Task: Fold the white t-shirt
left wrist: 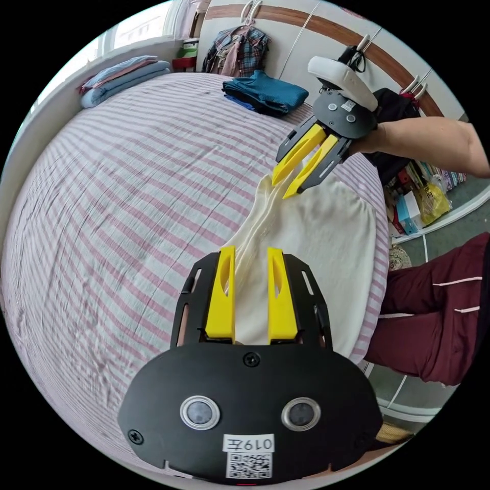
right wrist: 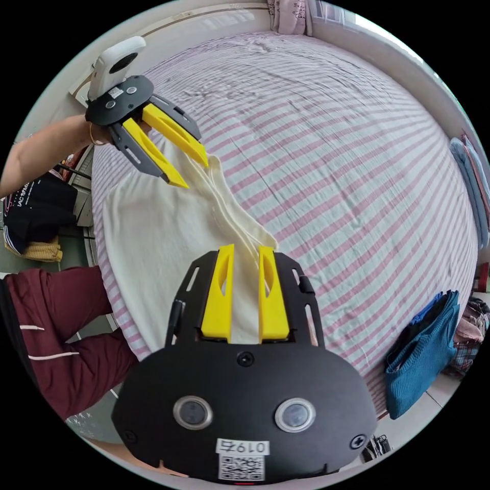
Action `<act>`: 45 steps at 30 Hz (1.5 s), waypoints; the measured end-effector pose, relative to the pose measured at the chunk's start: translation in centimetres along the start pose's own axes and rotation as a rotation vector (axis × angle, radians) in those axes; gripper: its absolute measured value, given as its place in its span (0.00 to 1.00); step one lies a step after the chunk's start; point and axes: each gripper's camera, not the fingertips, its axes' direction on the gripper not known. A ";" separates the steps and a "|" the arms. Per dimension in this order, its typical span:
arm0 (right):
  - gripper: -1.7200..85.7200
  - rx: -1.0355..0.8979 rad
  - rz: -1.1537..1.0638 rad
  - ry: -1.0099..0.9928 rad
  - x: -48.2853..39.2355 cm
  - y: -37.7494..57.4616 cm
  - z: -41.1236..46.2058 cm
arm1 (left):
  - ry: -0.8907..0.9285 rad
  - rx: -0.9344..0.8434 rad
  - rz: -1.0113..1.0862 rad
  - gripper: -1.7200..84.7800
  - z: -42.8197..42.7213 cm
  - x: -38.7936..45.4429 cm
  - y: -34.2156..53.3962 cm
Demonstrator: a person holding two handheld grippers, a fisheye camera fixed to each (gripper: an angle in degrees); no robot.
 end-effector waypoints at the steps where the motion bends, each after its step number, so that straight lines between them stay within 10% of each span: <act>1: 0.11 -0.015 -0.014 -0.005 -0.1 -0.4 0.2 | -0.009 -0.032 0.026 0.11 0.5 0.2 -0.7; 45: 0.06 -0.052 0.051 0.073 0.0 2.1 3.8 | 0.020 -0.011 -0.233 0.03 1.5 -2.3 6.0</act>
